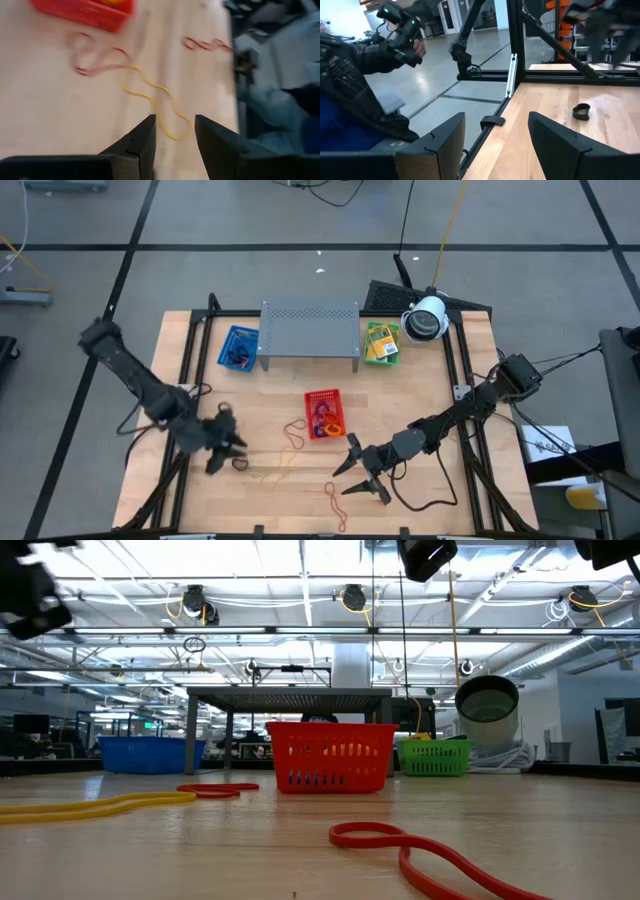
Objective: Pick & Place Office Desk Supplies
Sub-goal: Put the black rubber band into the blue basket
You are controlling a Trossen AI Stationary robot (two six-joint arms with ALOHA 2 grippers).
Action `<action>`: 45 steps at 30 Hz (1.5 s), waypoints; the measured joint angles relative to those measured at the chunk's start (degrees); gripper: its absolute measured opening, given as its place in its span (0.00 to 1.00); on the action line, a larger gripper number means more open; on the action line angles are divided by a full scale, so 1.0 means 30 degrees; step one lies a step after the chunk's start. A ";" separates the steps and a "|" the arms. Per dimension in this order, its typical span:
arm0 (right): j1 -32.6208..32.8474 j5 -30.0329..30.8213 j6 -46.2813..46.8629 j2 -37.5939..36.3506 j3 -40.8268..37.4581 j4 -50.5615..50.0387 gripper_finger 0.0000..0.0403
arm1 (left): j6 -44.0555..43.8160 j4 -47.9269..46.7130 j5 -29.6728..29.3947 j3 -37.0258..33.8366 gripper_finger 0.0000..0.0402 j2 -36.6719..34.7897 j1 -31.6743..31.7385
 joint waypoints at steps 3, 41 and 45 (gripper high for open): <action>0.0000 0.0000 0.0000 0.0000 0.0000 -0.0014 0.52 | -0.1121 0.3483 -0.0996 -0.1832 0.36 0.0034 -0.2494; -0.0175 0.0663 0.0051 0.0007 0.0000 -0.0151 0.52 | -0.4337 0.3260 -0.2121 -0.4686 0.36 0.3825 -0.5379; -0.0175 0.0663 0.0056 0.0007 0.0000 -0.0154 0.52 | -0.4592 0.3144 -0.2173 -0.4686 0.36 0.3825 -0.5379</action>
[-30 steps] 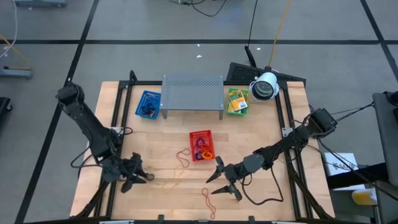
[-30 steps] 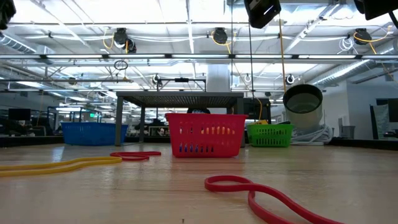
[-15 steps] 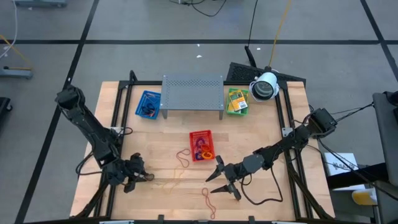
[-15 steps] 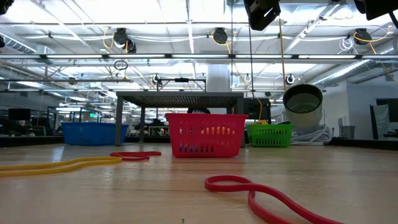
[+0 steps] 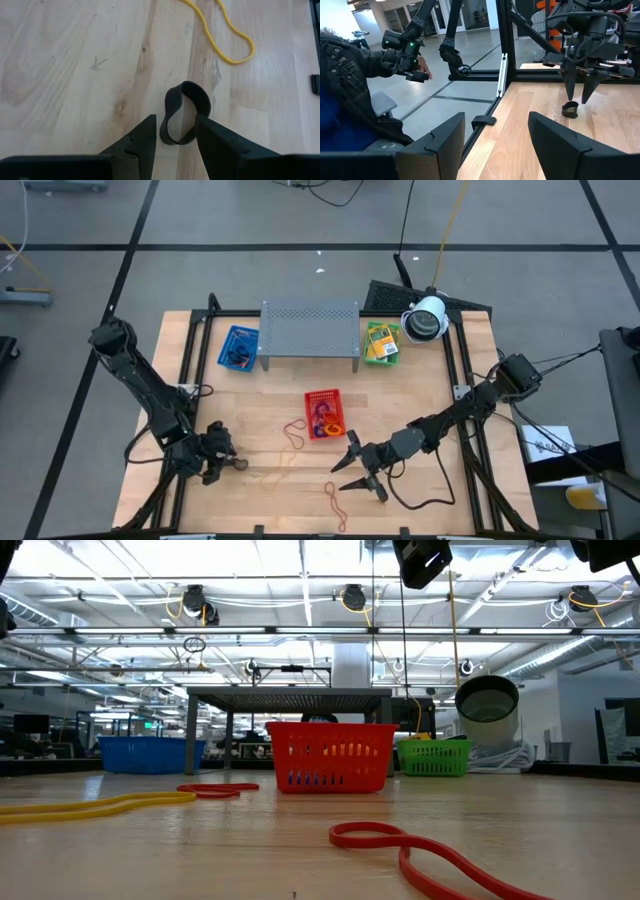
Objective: Pick & Place Office Desk Supplies
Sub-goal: Put the black rubber band into the blue basket
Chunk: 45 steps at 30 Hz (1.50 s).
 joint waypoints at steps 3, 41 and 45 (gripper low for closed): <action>0.0000 0.0000 0.0003 0.0000 0.0000 -0.0005 0.52 | -0.0172 0.0000 -0.0007 0.0000 0.36 0.0000 0.0000; 0.0007 -0.0056 0.0026 0.0000 -0.0015 -0.0551 0.52 | -0.0674 -0.0525 0.0614 0.0007 0.36 0.0022 0.0002; 0.0007 -0.0058 0.0462 0.0000 -0.0015 -0.0551 0.52 | -0.1150 -0.0466 0.0621 0.0007 0.36 0.0282 0.0000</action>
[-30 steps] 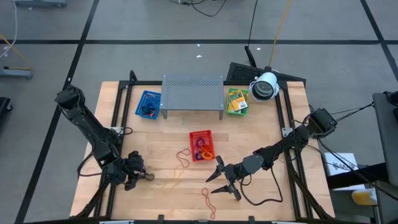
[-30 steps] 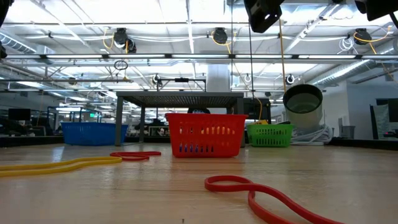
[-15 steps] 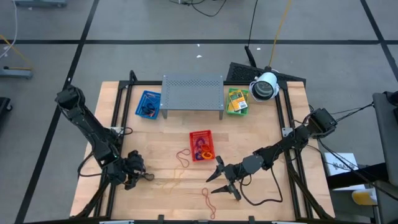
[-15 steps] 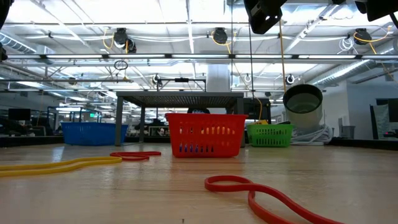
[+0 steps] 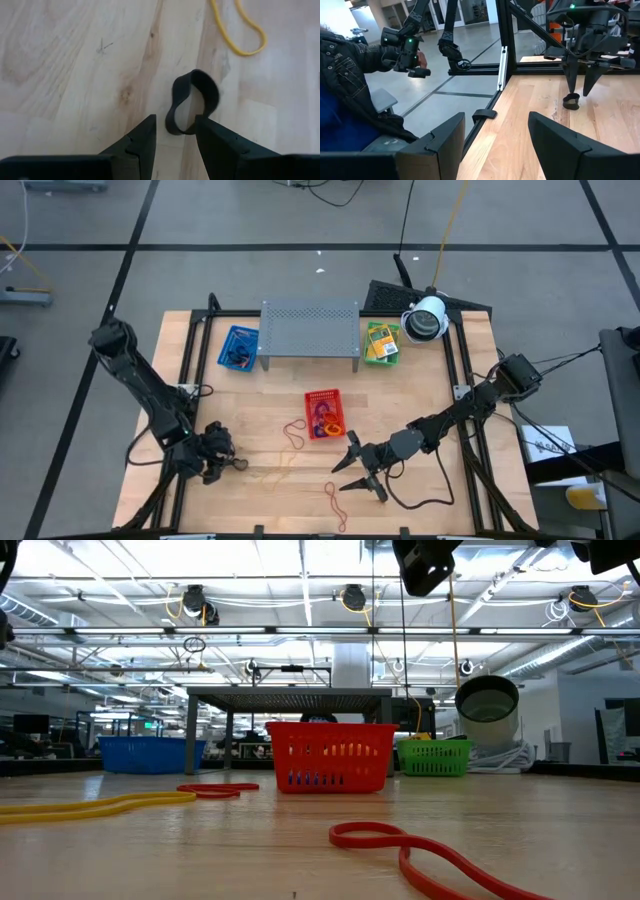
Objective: Pick & Place Office Desk Supplies
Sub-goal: Put the black rubber band into the blue basket
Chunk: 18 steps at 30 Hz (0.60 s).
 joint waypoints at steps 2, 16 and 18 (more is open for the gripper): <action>0.0000 0.0000 0.0043 0.0000 0.0000 -0.0007 0.52 | -0.0230 0.0070 0.0024 0.0000 0.36 0.0437 0.0000; 0.0000 0.0050 0.0043 0.0000 0.0000 -0.0007 0.52 | -0.2036 0.2338 -0.0270 -0.0007 0.24 0.1732 0.0004; 0.0000 0.0051 0.0043 0.0007 0.0000 -0.0002 0.52 | -0.1887 0.3069 -0.0421 -0.0007 0.13 0.1733 0.0029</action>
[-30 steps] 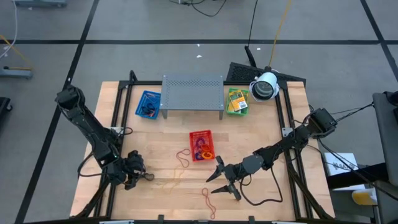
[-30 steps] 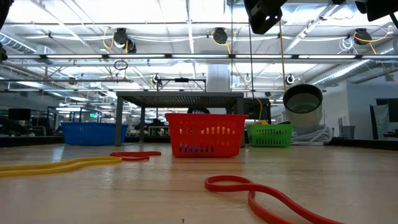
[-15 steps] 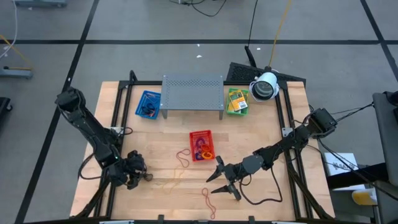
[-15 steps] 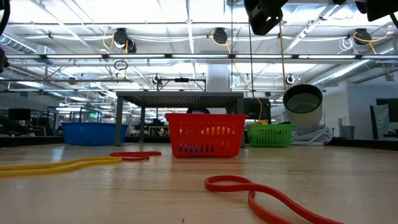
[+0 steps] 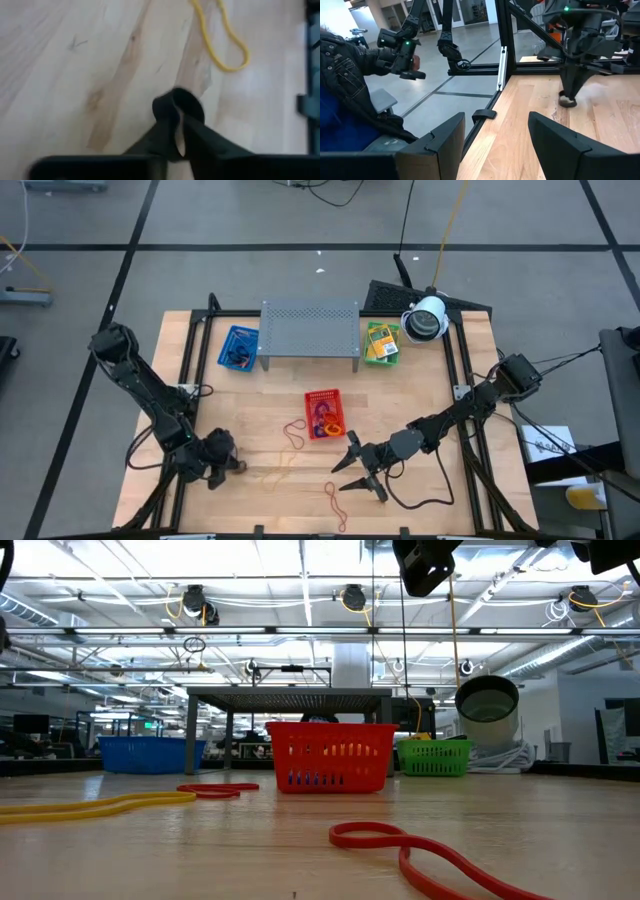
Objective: Pick & Place Office Desk Supplies
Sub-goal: Put the black rubber band into the blue basket
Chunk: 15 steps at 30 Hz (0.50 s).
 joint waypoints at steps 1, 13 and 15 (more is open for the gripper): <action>0.0000 0.0000 0.0000 0.0000 0.0000 -0.0001 0.52 | -0.0072 0.0303 -0.0165 0.0000 0.07 0.0004 0.0003; 0.0000 0.0401 -0.0003 0.0000 0.0000 0.0293 0.52 | 0.8313 0.8496 -0.6566 0.0000 0.01 -0.0241 0.0977; -0.0007 0.0525 -0.0035 0.0000 0.0000 0.0293 0.52 | 1.0472 0.9515 -0.7057 0.0007 0.01 -0.0608 0.1603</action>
